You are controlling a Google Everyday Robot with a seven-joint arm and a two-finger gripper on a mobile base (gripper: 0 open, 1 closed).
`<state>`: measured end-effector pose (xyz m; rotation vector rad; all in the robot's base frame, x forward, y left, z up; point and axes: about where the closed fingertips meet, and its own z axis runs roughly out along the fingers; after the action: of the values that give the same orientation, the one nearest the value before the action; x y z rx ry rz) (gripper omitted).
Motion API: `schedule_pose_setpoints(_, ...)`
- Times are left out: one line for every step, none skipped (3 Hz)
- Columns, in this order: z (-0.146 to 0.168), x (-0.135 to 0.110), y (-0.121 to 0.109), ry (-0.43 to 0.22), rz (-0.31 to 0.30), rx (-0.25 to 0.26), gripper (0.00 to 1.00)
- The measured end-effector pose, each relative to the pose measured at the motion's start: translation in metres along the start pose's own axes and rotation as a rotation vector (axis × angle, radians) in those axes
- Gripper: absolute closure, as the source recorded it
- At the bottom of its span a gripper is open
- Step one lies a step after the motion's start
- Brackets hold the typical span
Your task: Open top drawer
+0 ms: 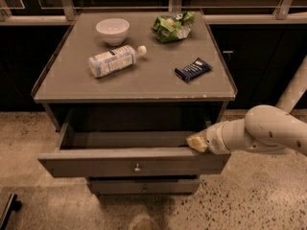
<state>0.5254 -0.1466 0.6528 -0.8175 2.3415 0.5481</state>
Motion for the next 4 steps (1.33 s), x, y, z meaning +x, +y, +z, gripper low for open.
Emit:
schedule_pose_setpoints(0.001,-0.002,-0.001,0.000,0.000,0.000,1.00)
schedule_pose_setpoints(-0.020,0.011,0.009,-0.048,0.016,0.051,1.00)
schedule_pose_setpoints(-0.067,-0.018,0.023,-0.191,-0.062,0.172,1.00)
schedule_pose_setpoints(-0.078,-0.022,0.035,-0.220,-0.129,0.189,0.82)
